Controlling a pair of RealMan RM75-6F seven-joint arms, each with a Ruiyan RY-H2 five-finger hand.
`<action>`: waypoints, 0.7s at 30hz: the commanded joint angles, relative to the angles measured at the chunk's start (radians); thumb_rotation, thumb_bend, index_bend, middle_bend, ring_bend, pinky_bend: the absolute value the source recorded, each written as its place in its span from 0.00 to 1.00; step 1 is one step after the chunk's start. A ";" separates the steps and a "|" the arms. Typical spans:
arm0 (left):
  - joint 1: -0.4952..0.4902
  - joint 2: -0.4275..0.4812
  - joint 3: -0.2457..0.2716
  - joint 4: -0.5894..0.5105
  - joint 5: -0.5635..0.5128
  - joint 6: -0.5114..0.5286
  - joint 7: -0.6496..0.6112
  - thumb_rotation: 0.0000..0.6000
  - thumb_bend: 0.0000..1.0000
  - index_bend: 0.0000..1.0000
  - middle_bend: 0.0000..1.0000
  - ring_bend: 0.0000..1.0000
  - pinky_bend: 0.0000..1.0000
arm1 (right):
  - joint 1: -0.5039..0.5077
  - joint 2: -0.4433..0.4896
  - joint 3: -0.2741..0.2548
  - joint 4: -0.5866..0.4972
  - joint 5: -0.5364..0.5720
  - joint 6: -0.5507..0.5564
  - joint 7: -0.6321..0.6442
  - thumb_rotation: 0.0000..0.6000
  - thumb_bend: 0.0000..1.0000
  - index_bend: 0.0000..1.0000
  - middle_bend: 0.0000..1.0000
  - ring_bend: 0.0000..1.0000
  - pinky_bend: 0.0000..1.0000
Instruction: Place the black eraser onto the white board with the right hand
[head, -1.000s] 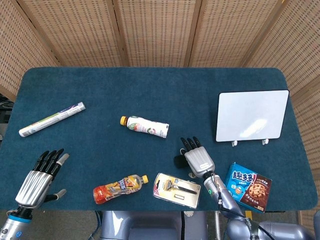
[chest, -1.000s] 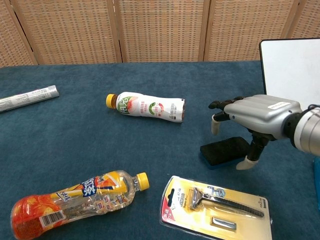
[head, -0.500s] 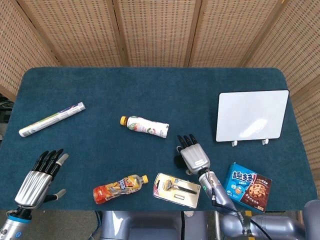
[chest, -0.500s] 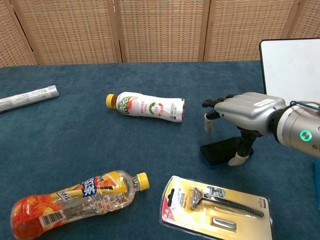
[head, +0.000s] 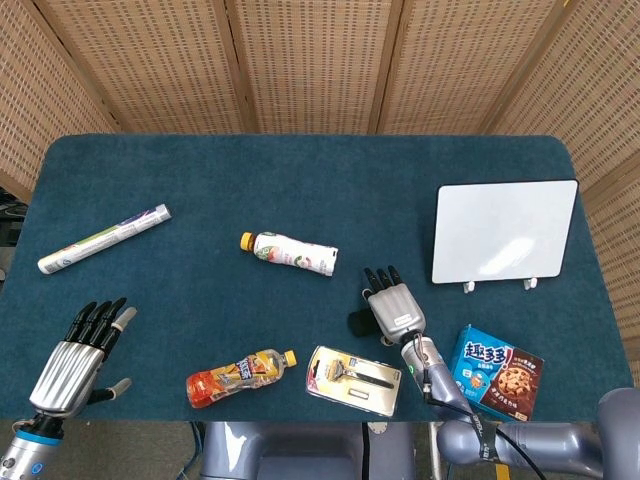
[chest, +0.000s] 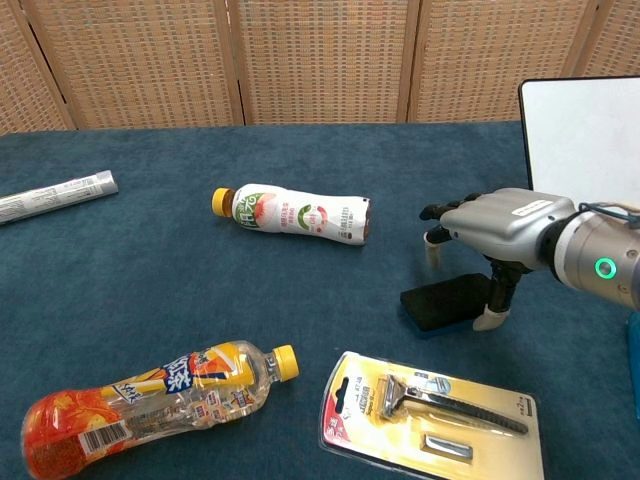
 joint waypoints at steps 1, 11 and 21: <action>0.000 0.000 0.000 -0.001 0.000 0.000 0.002 1.00 0.13 0.00 0.00 0.00 0.00 | 0.004 0.002 -0.005 0.000 0.007 0.004 0.004 1.00 0.00 0.31 0.00 0.00 0.00; 0.002 0.000 0.001 -0.001 0.001 0.003 0.002 1.00 0.13 0.00 0.00 0.00 0.00 | 0.019 0.000 -0.030 0.011 0.023 0.013 0.022 1.00 0.00 0.33 0.00 0.00 0.00; 0.001 0.000 0.001 -0.001 0.001 0.001 0.001 1.00 0.13 0.00 0.00 0.00 0.00 | 0.035 -0.024 -0.037 0.046 0.019 0.013 0.055 1.00 0.00 0.36 0.00 0.00 0.00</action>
